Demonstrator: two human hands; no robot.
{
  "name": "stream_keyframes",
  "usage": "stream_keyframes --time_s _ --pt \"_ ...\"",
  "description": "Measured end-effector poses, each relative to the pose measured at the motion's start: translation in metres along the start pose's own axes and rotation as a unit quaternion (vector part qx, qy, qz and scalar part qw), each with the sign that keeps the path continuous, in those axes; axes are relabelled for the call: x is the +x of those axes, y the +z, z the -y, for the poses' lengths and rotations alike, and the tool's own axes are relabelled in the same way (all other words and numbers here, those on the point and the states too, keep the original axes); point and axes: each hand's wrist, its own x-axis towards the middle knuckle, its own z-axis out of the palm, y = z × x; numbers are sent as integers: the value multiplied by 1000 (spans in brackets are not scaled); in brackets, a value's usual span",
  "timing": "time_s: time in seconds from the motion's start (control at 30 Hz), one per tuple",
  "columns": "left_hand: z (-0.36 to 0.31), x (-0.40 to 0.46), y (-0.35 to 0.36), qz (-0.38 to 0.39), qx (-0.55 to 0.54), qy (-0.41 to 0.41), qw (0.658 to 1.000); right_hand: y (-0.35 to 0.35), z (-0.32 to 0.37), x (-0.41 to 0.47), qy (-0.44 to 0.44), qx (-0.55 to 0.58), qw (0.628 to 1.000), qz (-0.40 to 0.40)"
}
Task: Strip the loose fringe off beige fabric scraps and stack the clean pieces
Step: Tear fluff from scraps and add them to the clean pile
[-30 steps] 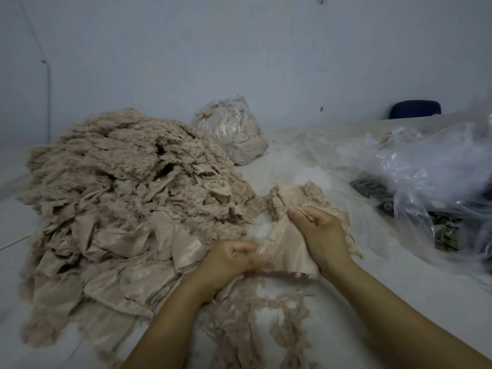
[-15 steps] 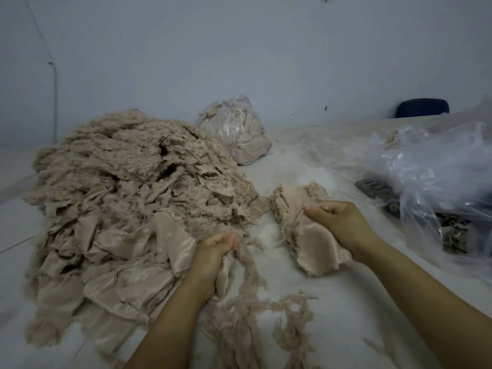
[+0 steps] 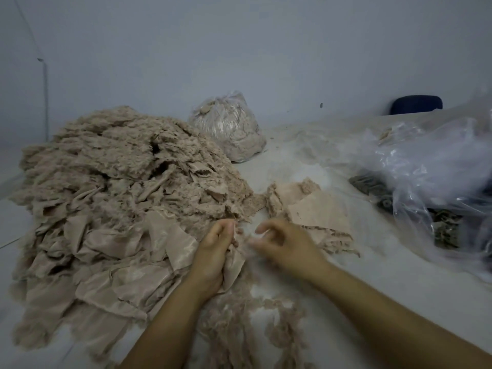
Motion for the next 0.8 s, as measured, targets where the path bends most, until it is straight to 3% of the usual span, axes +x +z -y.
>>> stream_keyframes --time_s 0.07,0.13,0.27,0.37,0.43,0.53,0.6,0.7,0.8 --pt "-1 0 1 9 -38 3 999 27 -1 -8 11 64 997 47" --pt "-3 -1 -4 39 -26 -11 999 31 -4 -9 18 123 992 19" --pt "-14 -2 -20 126 208 -19 970 24 -9 -10 45 216 974 -50" --pt "-12 0 -24 74 230 20 970 26 -10 -14 73 259 962 -55" --pt "-12 -1 -21 42 152 43 986 25 -10 -16 102 327 939 -27" --pt "-16 6 -26 -91 66 55 992 22 -11 -17 118 415 902 13" --pt "-17 10 -32 -116 120 85 982 20 -12 -16 118 468 876 10" --pt "-14 6 -29 -42 187 94 977 18 -13 -15 108 493 863 1" --pt "-13 0 -21 62 138 62 986 24 -12 -17 92 384 919 -1"
